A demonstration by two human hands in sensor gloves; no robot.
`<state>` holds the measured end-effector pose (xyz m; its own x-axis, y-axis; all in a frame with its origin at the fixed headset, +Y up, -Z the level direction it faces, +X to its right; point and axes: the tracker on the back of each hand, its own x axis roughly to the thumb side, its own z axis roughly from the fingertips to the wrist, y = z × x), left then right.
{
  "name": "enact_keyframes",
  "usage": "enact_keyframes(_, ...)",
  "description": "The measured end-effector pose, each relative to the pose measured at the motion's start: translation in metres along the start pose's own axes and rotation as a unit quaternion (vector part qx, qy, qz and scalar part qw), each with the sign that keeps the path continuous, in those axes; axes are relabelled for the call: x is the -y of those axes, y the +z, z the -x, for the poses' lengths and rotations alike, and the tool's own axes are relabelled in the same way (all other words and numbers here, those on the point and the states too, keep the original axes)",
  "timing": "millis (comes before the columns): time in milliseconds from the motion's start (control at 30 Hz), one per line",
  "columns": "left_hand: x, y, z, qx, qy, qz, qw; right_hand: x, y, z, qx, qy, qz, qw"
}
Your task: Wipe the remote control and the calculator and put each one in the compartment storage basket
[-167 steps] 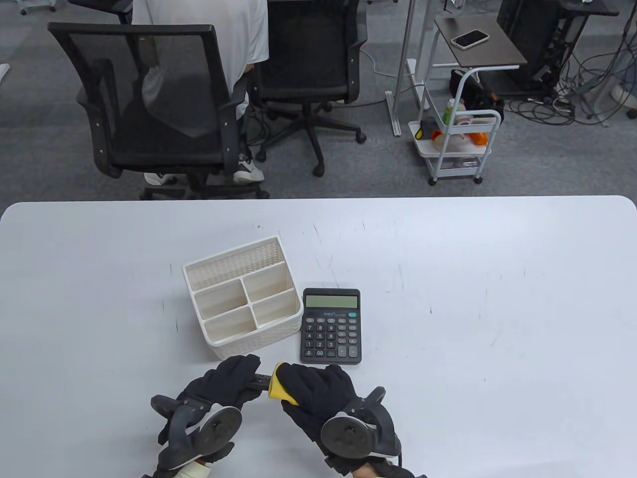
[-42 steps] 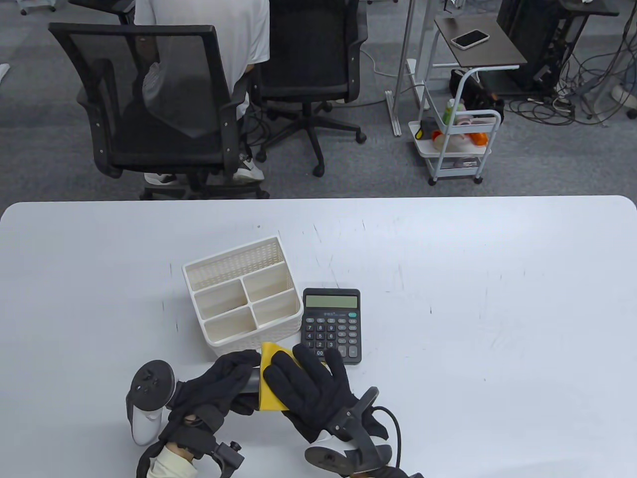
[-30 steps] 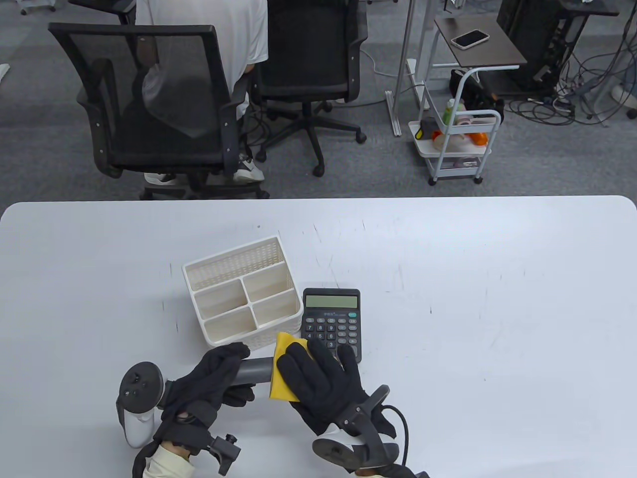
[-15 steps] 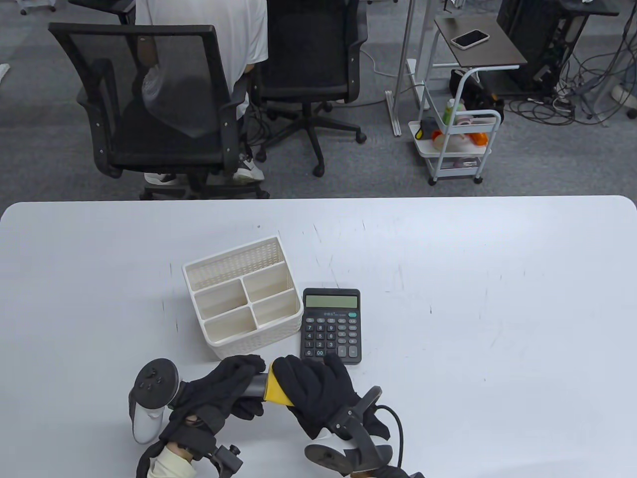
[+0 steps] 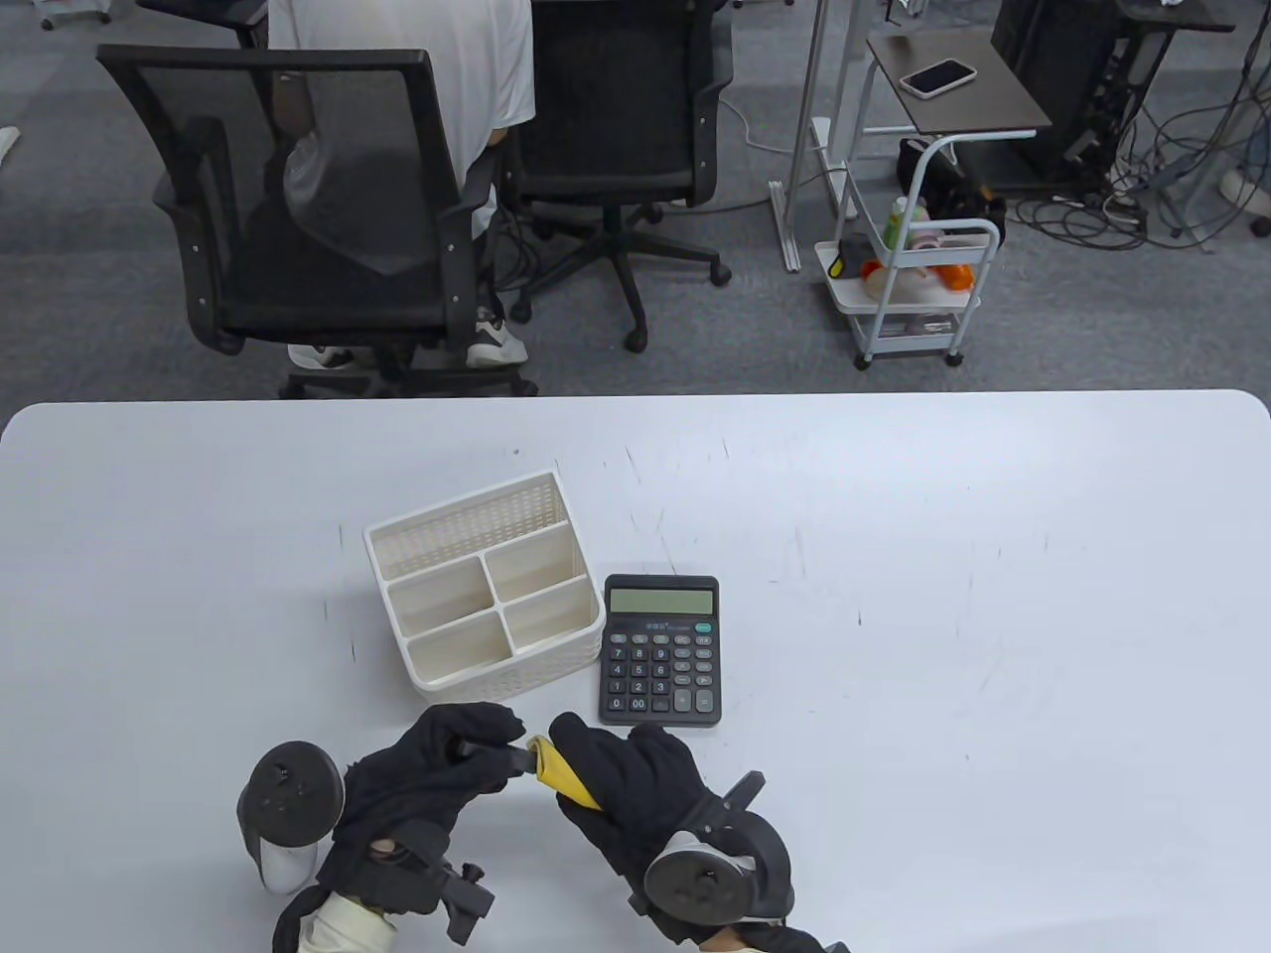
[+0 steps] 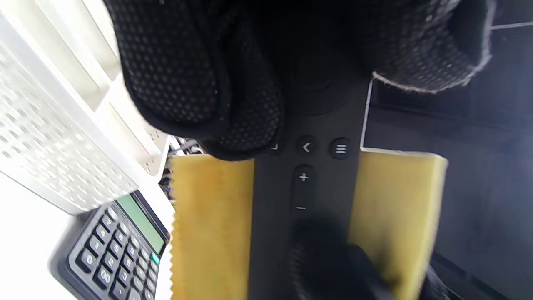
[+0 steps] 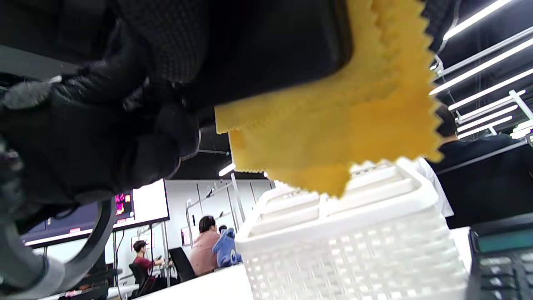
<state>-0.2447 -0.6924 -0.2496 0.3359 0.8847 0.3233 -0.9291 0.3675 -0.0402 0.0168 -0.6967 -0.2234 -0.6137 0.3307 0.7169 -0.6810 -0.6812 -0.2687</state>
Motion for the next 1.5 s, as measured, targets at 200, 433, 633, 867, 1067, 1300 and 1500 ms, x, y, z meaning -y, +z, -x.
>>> enact_keyframes(200, 0.000, 0.003, 0.000, -0.015, -0.024, -0.024, 0.999, -0.002, 0.001, -0.008, 0.038, 0.015, 0.007, 0.999)
enact_keyframes(433, 0.002, 0.002, 0.000, -0.027, -0.006, -0.023, 0.999, -0.002, -0.001, -0.009, 0.050, 0.042, -0.002, 0.998)
enact_keyframes(633, -0.012, 0.004, 0.007, -0.043, 0.023, -0.061, 0.997, 0.002, 0.001, 0.001, 0.026, 0.065, -0.003, 0.998)
enact_keyframes(867, -0.008, 0.000, 0.005, -0.001, 0.024, -0.008, 1.000, 0.001, 0.001, 0.001, 0.023, 0.043, -0.001, 0.999)
enact_keyframes(1067, -0.004, 0.000, -0.007, 0.058, -0.001, 0.014, 0.998, -0.007, -0.002, 0.006, -0.020, -0.041, -0.050, 0.998)
enact_keyframes(1300, -0.008, 0.003, -0.012, 0.073, -0.002, -0.026, 0.997, 0.000, -0.001, 0.013, -0.030, -0.008, -0.028, 0.999)
enact_keyframes(1500, -0.007, 0.003, -0.010, 0.104, 0.071, -0.038, 0.991, 0.008, -0.002, 0.010, -0.039, -0.045, 0.035, 0.998)
